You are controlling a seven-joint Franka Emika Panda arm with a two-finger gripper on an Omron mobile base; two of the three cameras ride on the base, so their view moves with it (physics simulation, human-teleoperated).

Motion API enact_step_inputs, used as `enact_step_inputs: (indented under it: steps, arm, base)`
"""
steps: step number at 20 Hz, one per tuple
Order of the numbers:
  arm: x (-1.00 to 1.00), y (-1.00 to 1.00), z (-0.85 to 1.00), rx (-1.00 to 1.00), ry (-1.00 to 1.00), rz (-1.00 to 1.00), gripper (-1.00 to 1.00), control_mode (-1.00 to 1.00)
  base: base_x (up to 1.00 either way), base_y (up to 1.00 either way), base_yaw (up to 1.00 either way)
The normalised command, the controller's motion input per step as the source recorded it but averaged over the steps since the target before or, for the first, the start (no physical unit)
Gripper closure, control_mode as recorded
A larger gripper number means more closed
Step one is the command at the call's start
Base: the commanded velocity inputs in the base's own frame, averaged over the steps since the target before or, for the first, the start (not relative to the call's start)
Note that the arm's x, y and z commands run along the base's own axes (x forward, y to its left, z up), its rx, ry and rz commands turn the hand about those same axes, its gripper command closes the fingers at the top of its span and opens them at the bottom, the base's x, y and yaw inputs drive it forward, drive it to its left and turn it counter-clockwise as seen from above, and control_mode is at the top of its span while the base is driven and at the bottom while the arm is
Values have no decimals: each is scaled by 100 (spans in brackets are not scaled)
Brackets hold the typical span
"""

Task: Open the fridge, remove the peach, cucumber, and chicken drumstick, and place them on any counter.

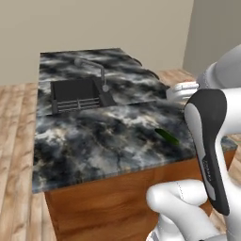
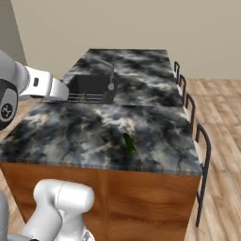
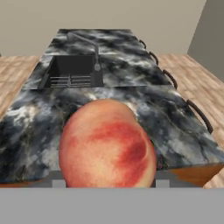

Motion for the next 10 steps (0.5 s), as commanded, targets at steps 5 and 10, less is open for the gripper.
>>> enact_step_inputs:
  steps: [5, 10]
  arm:
    - [0, 0, 0, 0, 0, 0, 100, 100]
    - [0, 0, 0, 0, 0, 0, 100, 100]
  base:
    - [43, -14, 22]
    - [44, -16, 14]
